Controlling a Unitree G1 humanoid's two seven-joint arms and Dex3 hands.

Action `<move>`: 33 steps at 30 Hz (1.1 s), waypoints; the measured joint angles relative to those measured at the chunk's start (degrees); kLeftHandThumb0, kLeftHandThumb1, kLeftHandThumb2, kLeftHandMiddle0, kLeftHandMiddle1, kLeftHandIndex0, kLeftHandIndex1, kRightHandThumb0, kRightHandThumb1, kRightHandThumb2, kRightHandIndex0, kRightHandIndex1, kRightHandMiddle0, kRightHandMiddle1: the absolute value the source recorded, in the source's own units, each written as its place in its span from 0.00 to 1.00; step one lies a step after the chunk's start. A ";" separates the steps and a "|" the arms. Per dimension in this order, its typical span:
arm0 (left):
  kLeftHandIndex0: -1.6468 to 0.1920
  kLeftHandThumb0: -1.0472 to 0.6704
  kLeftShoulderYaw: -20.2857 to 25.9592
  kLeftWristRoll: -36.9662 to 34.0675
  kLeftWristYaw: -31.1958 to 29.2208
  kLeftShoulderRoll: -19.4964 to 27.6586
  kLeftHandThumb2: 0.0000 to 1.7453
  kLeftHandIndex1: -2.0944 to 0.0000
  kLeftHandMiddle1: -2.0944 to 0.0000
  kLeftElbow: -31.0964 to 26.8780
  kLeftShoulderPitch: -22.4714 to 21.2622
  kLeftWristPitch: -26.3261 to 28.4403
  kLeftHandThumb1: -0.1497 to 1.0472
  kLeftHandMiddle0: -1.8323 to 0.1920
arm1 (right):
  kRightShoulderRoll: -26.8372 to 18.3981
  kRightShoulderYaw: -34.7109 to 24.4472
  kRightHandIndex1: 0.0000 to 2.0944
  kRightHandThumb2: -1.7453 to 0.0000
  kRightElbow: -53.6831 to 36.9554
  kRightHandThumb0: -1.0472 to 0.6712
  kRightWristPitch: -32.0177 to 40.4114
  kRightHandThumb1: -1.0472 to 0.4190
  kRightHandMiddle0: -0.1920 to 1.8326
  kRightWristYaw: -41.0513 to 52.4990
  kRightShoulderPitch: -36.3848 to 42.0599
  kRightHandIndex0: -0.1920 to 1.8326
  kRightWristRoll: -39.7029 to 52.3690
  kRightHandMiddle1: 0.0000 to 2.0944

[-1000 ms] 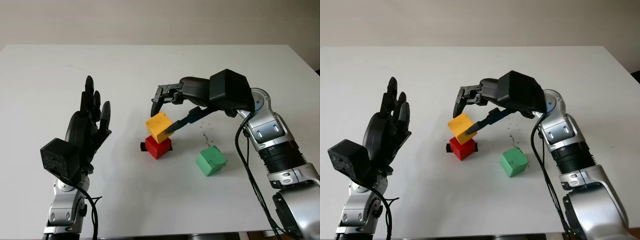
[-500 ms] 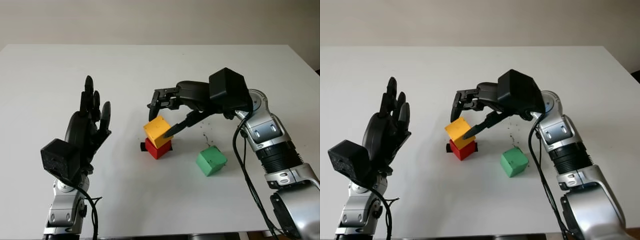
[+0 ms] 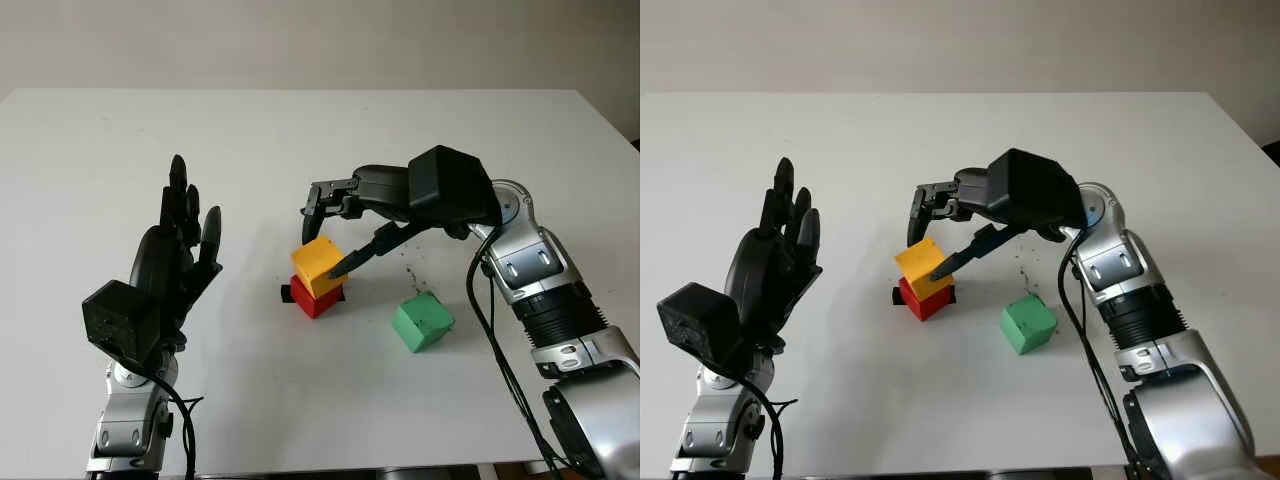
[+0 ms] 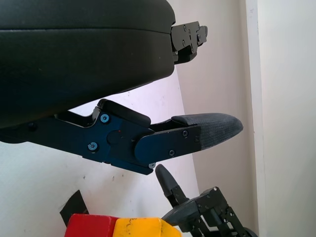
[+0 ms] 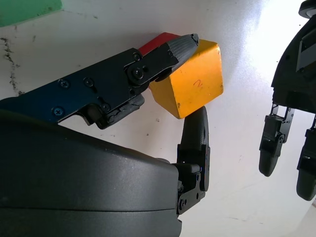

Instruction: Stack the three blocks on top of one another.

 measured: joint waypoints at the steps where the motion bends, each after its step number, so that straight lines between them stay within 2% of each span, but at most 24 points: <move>1: 0.99 0.19 0.00 -0.02 0.00 0.00 0.33 0.97 0.97 0.00 0.00 0.00 1.00 0.96 | -0.02 0.00 0.02 0.97 0.11 0.31 -0.21 0.05 0.21 -0.01 0.00 0.20 -0.10 0.80; 20: 0.99 0.19 0.00 -0.13 -0.01 0.01 0.33 0.97 0.97 0.00 0.07 0.03 1.00 0.96 | -0.30 0.32 0.02 0.97 0.50 0.29 -2.52 0.06 0.23 -0.91 0.10 0.20 -1.42 0.75; 23: 0.99 0.19 0.00 -0.12 -0.01 0.00 0.33 0.97 0.97 0.00 0.07 -0.04 1.00 0.96 | -0.28 0.35 0.01 0.97 0.49 0.19 -2.21 0.09 0.14 -1.63 0.35 0.14 -1.66 0.62; 24: 0.99 0.19 0.01 -0.13 -0.01 0.00 0.33 0.97 0.97 0.01 0.07 -0.13 1.00 0.96 | -0.28 0.46 0.01 0.97 0.47 0.16 -2.21 0.10 0.09 -2.07 0.44 0.11 -2.10 0.52; 27: 0.99 0.19 0.01 -0.27 -0.03 -0.01 0.33 0.97 0.97 0.01 0.08 -0.25 1.00 0.96 | -0.39 0.94 0.01 0.97 -0.32 0.11 -2.09 0.12 0.04 -2.85 0.91 0.02 -3.58 0.28; 28: 0.99 0.19 0.02 -0.27 -0.02 0.00 0.33 0.97 0.97 0.01 0.08 -0.25 1.00 0.96 | -0.43 0.95 0.00 0.97 -0.91 0.10 -1.76 0.12 0.03 -2.84 1.13 0.01 -3.76 0.23; 30: 0.99 0.18 0.02 -0.20 -0.02 0.00 0.33 0.98 0.97 0.00 0.08 -0.25 1.00 0.97 | -0.63 0.86 0.00 0.97 -2.28 0.07 -0.65 0.12 0.02 -2.33 1.44 0.00 -3.50 0.17; 33: 0.99 0.19 0.03 -0.19 -0.02 0.00 0.33 0.97 0.97 -0.01 0.11 -0.25 1.00 0.97 | -1.30 0.36 0.00 0.97 -4.73 0.05 1.58 0.12 0.01 -0.83 1.67 0.00 -1.68 0.15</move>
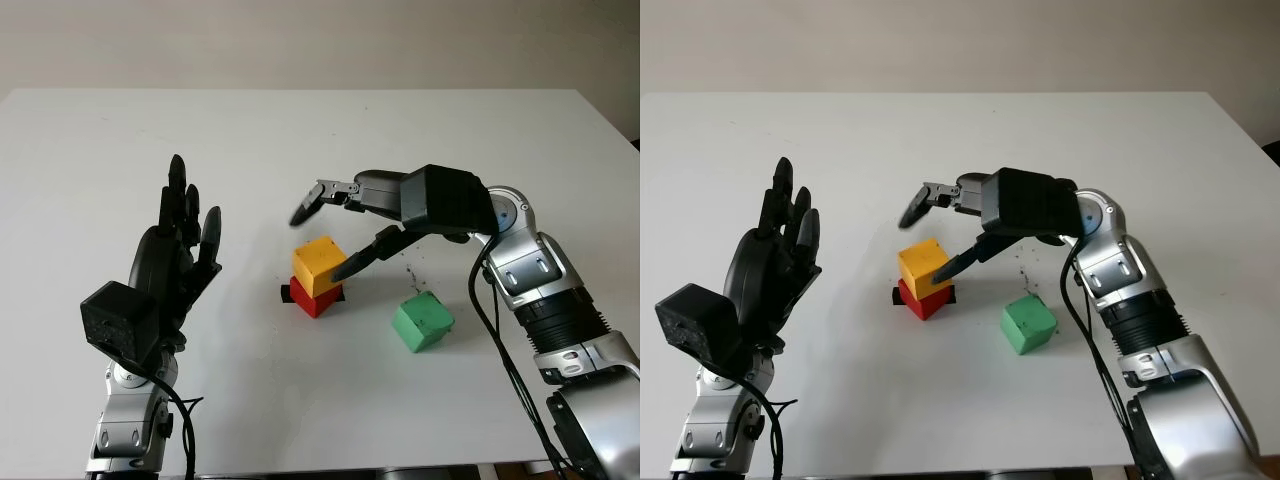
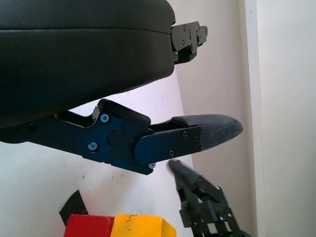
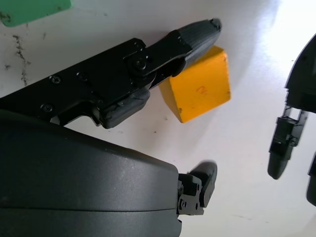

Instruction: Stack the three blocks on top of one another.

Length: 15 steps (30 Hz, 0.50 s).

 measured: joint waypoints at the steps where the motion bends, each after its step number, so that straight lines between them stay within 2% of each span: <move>1: 0.99 0.19 0.00 -0.03 0.00 0.00 0.32 0.97 0.97 0.00 0.02 0.00 1.00 0.97 | -0.14 -0.48 0.00 0.97 -0.93 0.04 1.00 0.12 0.01 0.44 0.13 0.00 0.69 0.14; 9: 0.99 0.19 -0.02 0.10 -0.01 0.01 0.33 0.97 0.97 -0.17 0.42 0.06 1.00 0.97 | -4.48 -7.19 0.00 0.97 -12.14 0.05 7.09 0.10 0.05 -0.32 3.28 0.00 5.16 0.14; 15: 0.99 0.19 -0.01 -0.12 -0.27 -0.02 0.32 0.98 0.98 -0.32 0.50 0.33 1.00 0.97 | -7.79 -13.16 0.00 0.97 -19.71 0.09 9.84 0.10 0.10 -1.16 8.47 0.00 9.76 0.15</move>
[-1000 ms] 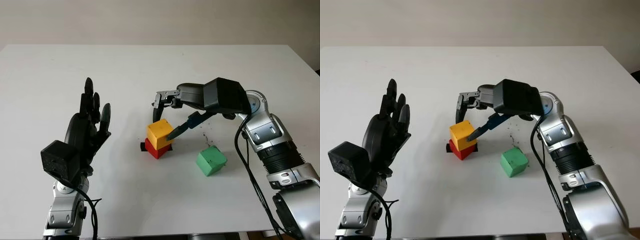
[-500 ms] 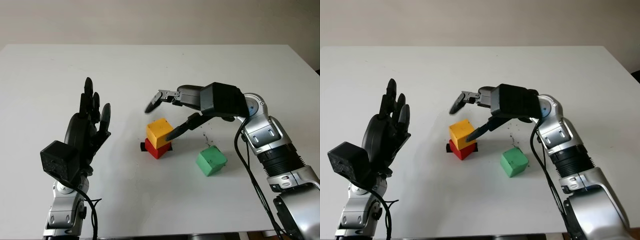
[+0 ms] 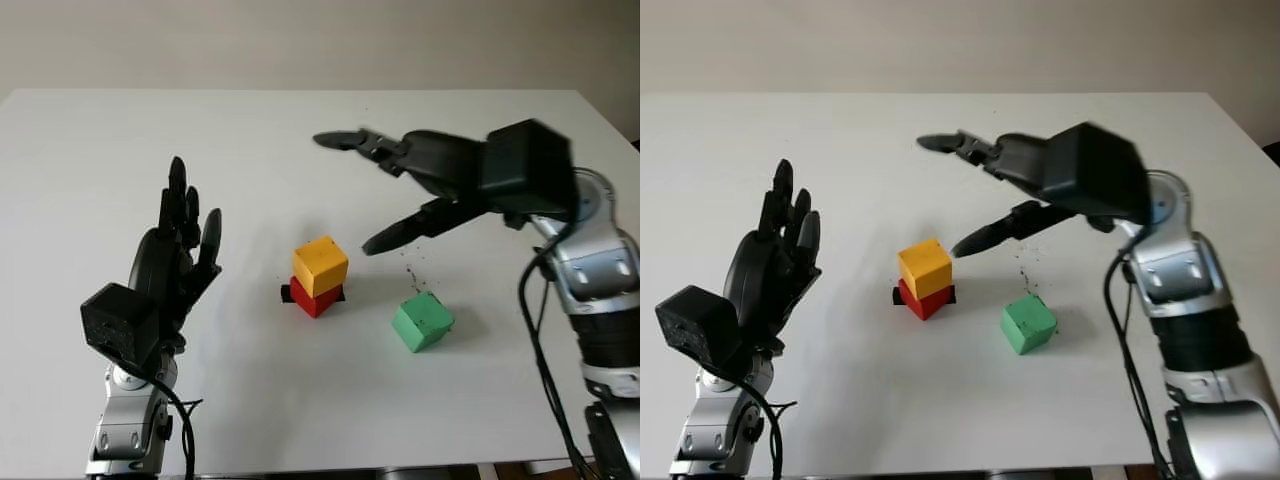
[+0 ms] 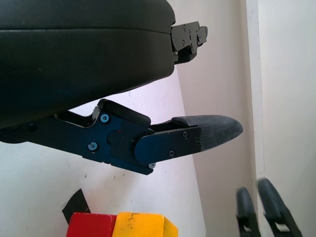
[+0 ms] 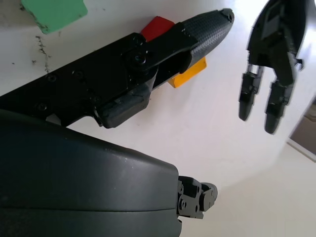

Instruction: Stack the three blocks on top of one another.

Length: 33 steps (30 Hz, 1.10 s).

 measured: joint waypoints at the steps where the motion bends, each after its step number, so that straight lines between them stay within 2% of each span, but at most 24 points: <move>1: 0.99 0.19 0.04 -0.03 -0.04 0.00 0.32 0.98 0.98 -0.02 0.03 0.10 1.00 0.97 | -0.44 -1.23 0.01 0.97 -1.44 0.10 0.14 0.10 0.13 -0.59 1.44 0.02 0.76 0.16; 4: 0.99 0.19 0.02 -0.03 -0.10 -0.02 0.32 0.98 0.98 -0.10 0.10 0.26 1.00 0.97 | -0.94 -5.83 0.03 0.97 -6.30 0.13 -0.10 0.09 0.17 -3.07 6.77 0.05 3.09 0.19; 8: 0.99 0.19 0.04 -0.01 -0.15 -0.03 0.32 0.98 0.97 -0.18 0.09 0.21 1.00 0.97 | -1.80 -10.80 0.03 0.98 -11.60 0.17 -1.28 0.10 0.10 -5.84 14.44 0.07 4.16 0.37; 12: 0.99 0.18 0.14 0.00 -0.30 0.05 0.32 0.97 0.97 -0.23 0.04 0.17 1.00 0.96 | -3.15 -15.00 0.04 0.98 -18.95 0.26 -2.01 0.16 0.10 -8.15 24.09 0.08 2.98 0.41; 18: 0.99 0.19 0.20 -0.18 -0.66 0.06 0.33 0.97 0.97 -0.28 0.00 0.33 1.00 0.97 | -4.38 -17.28 0.02 0.97 -25.55 0.29 -7.10 0.16 0.15 -10.80 35.29 0.07 -3.16 0.26; 21: 0.99 0.20 0.24 -1.12 -1.08 0.05 0.33 0.98 0.98 -0.27 -0.02 0.32 1.00 0.97 | -4.60 -16.83 0.02 0.97 -26.37 0.30 -10.22 0.16 0.17 -11.96 39.18 0.07 -7.03 0.23; 26: 1.00 0.21 0.36 -1.98 -1.66 0.05 0.34 0.98 0.98 -0.26 -0.02 -0.29 1.00 0.98 | -4.58 -13.63 0.02 0.97 -26.50 0.30 -11.80 0.17 0.19 -12.93 42.31 0.06 -11.48 0.16; 33: 1.00 0.22 0.47 -1.94 -1.69 0.06 0.36 0.99 0.98 -0.25 -0.02 -0.42 1.00 0.99 | -4.58 -8.53 0.03 0.98 -25.85 0.32 -15.00 0.21 0.21 -15.99 42.28 0.07 -19.80 0.16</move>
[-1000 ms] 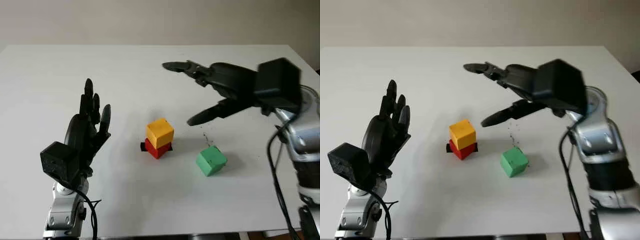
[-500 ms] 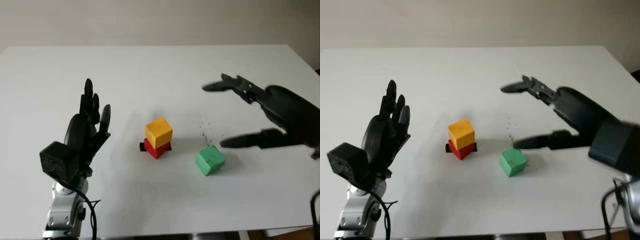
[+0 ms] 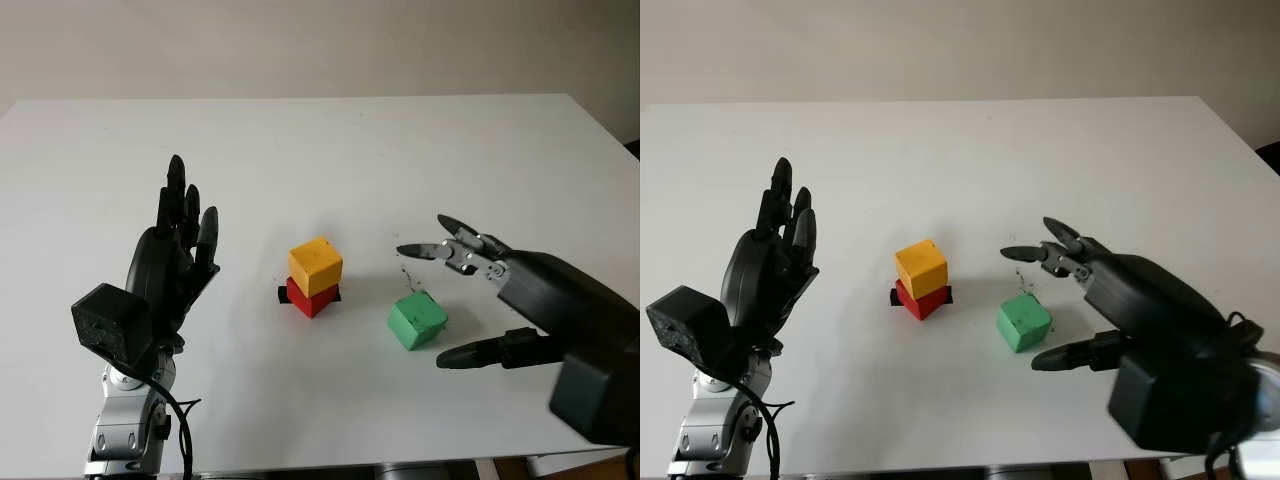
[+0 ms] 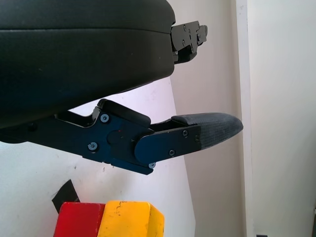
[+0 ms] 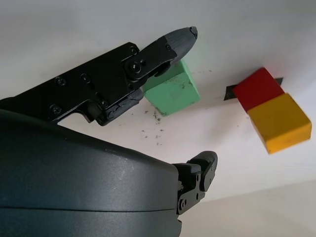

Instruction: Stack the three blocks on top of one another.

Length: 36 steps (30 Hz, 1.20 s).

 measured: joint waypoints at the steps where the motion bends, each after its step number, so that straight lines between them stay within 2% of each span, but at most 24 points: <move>1: 1.00 0.22 0.00 0.03 0.00 0.00 0.36 0.99 0.98 0.00 0.00 -0.07 1.00 0.99 | 0.00 0.37 0.03 0.98 0.33 0.33 -0.26 0.21 0.21 -0.24 -0.22 0.07 -0.58 0.16; 8: 1.00 0.22 0.06 -0.26 -0.33 0.00 0.36 1.00 0.98 -0.01 0.02 -0.07 1.00 0.99 | 0.00 2.33 0.03 0.97 4.88 0.35 -5.41 0.20 0.24 -4.15 -1.70 0.09 -3.62 0.19; 17: 1.00 0.22 0.14 -0.33 -0.38 -0.01 0.36 1.00 0.98 -0.71 0.19 0.47 1.00 1.00 | -0.53 3.84 0.05 0.97 7.90 0.42 -6.15 0.23 0.31 -4.54 -4.95 0.13 -7.75 0.24; 36: 0.99 0.19 0.16 1.15 0.29 0.03 0.35 0.99 0.97 -1.35 0.27 1.51 1.00 0.98 | -1.44 5.13 0.04 0.96 9.39 0.37 -5.52 0.18 0.37 -1.84 -6.66 0.17 -7.97 0.25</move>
